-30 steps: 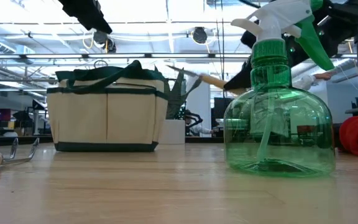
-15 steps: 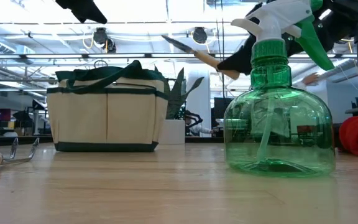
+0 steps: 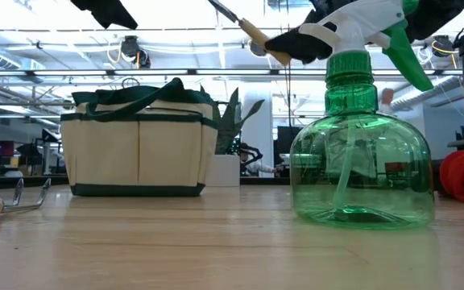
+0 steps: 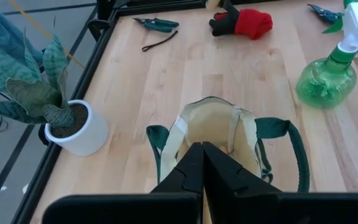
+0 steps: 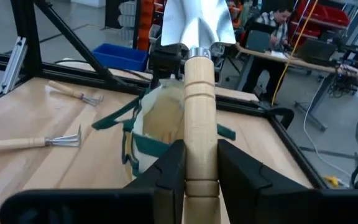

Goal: Pick & Place Garden tools in Gardening bag
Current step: Put the brown trowel into the white gardening bag

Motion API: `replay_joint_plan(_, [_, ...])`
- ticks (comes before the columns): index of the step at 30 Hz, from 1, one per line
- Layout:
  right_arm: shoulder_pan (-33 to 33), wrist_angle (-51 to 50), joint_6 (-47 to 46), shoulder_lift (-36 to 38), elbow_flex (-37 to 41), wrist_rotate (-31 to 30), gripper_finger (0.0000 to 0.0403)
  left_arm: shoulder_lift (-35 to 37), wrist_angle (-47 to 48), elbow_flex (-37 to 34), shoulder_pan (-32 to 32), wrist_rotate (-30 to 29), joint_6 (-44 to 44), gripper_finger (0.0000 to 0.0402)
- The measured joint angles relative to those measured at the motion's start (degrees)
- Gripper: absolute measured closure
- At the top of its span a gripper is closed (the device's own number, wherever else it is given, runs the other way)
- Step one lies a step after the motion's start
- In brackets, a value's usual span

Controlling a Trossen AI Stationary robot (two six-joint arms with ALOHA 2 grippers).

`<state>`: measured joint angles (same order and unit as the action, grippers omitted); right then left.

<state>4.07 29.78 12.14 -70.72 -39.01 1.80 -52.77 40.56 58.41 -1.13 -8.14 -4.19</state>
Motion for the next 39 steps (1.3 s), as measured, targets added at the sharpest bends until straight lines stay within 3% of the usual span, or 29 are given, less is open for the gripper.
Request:
replay_joint_plan(31, [-0.4,12.3,4.7,-2.4,-1.1,3.0,0.0336,0.0,-0.5,0.0,0.0,-1.0,0.0,0.0394])
replay_joint_plan(39, [-0.4,9.0,5.5,-6.5,-6.5,3.0,0.0335,0.0,-0.5,0.0,0.0,-1.0,0.0,0.0389])
